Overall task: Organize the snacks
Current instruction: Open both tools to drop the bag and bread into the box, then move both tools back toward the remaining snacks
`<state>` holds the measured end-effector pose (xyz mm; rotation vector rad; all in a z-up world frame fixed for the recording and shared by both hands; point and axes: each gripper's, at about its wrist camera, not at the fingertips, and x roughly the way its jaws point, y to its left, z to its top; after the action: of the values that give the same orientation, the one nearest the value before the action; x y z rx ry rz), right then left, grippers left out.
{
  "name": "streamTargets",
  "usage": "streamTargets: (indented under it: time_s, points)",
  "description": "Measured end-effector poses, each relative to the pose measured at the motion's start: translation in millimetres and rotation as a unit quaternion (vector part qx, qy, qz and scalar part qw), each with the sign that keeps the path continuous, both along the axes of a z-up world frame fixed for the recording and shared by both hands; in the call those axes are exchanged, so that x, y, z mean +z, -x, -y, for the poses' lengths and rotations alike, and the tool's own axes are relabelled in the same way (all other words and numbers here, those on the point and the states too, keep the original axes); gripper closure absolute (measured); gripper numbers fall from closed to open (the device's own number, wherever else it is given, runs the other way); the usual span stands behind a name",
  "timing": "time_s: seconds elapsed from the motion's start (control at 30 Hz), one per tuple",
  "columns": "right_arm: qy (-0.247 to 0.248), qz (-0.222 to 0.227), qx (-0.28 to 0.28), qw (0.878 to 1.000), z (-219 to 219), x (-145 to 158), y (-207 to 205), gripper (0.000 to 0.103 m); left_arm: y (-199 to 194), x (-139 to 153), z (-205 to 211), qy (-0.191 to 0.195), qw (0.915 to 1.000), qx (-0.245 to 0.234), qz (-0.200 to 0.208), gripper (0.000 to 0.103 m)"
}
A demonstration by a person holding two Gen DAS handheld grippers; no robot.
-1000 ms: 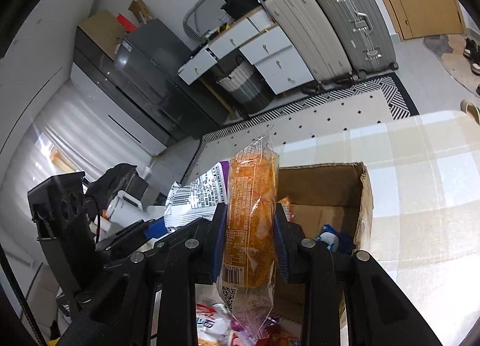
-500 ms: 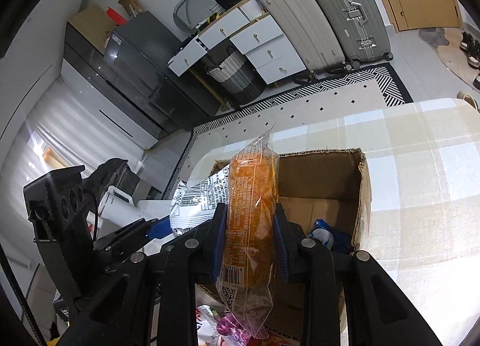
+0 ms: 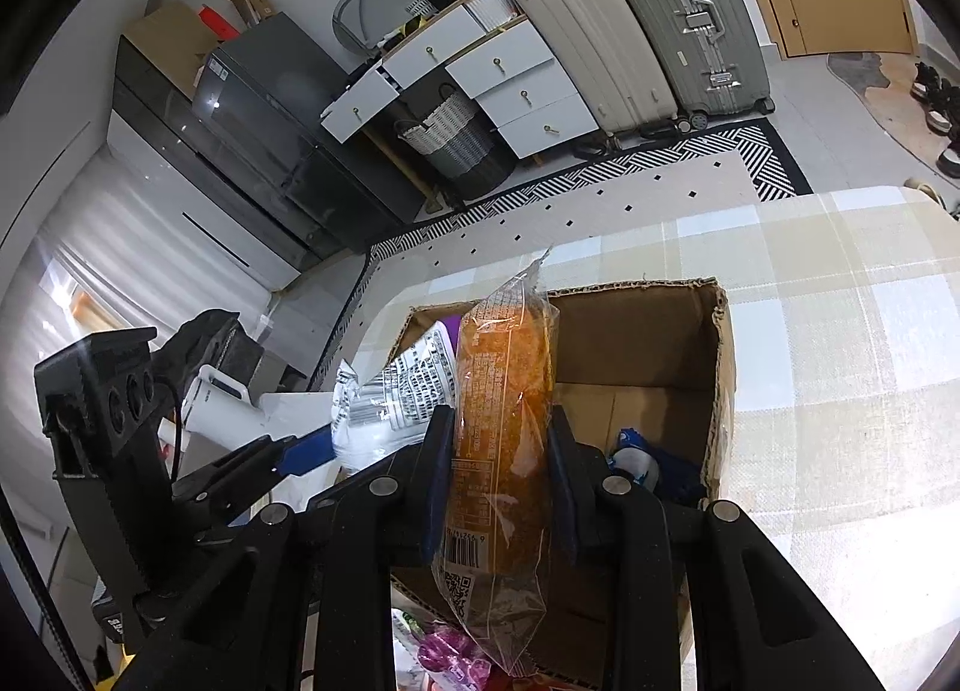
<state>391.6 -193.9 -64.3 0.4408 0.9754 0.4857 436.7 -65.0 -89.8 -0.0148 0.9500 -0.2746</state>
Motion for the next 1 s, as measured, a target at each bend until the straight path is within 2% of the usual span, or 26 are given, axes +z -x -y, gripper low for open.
streamTargets:
  time_s: [0.5, 0.53, 0.57, 0.63, 0.8, 1.0]
  points:
    - [0.015, 0.008, -0.007, 1.0, -2.1, 0.9, 2.5, 0.073, 34.0, 21.7, -17.6, -0.002, 0.9997, 0.016, 0.018, 0.041]
    - [0.021, 0.009, -0.01, 1.0, -3.1, 2.6, 3.7, 0.072, 35.7, 23.1, -18.3, -0.002, 0.9997, 0.016, 0.019, 0.041]
    - [0.023, 0.01, -0.012, 1.0, -3.1, 3.5, 4.1, 0.067, 37.1, 25.2, -19.3, -0.003, 0.9997, 0.017, 0.02, 0.041]
    - [0.023, 0.014, -0.013, 1.0, -2.9, 6.2, 6.1, 0.065, 43.3, 29.5, -21.3, -0.004, 0.9996, 0.019, 0.022, 0.041]
    - [0.017, 0.026, -0.01, 0.999, -0.9, 21.4, 21.5, 0.065, 65.7, 45.2, -29.1, -0.005, 0.9992, 0.026, 0.032, 0.039]
    - [0.021, 0.06, 0.003, 0.998, -3.2, 57.1, 60.9, 0.065, 103.0, 74.9, -37.2, -0.008, 0.9976, 0.038, 0.057, 0.033]
